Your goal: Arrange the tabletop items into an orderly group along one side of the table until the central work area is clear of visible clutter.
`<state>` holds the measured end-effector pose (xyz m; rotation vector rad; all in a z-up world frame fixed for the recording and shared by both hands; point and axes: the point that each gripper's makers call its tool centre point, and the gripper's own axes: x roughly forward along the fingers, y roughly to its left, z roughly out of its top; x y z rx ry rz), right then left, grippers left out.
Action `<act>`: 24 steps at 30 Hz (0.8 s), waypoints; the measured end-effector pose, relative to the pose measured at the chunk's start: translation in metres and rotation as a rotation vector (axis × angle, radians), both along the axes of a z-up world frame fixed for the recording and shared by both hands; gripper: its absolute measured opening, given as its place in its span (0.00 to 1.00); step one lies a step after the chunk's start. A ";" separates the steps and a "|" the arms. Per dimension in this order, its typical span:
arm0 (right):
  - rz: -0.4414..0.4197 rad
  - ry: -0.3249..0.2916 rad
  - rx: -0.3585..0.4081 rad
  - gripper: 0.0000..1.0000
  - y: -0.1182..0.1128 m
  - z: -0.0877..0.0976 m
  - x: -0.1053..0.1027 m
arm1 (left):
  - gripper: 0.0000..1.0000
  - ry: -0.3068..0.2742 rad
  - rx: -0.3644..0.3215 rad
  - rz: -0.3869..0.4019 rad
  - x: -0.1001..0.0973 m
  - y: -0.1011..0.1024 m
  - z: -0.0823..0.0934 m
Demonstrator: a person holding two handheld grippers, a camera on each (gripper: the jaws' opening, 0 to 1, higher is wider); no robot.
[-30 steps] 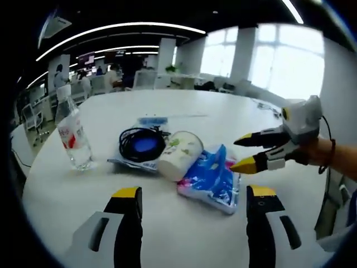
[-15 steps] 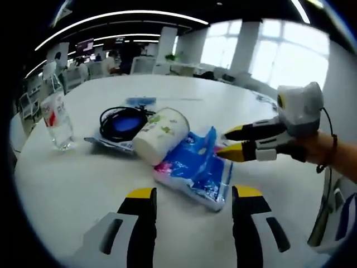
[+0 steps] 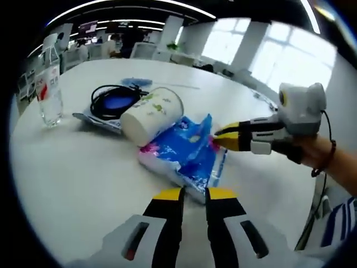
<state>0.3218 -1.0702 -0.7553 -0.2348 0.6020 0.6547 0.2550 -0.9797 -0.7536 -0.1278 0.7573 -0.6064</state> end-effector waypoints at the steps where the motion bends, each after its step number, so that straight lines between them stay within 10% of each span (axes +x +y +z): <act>1: -0.007 -0.002 0.003 0.01 -0.001 0.001 0.000 | 0.12 0.000 0.004 -0.006 0.000 0.000 0.000; 24: 0.029 -0.033 -0.041 0.00 -0.008 0.028 -0.037 | 0.02 0.041 -0.045 -0.047 -0.017 0.003 0.024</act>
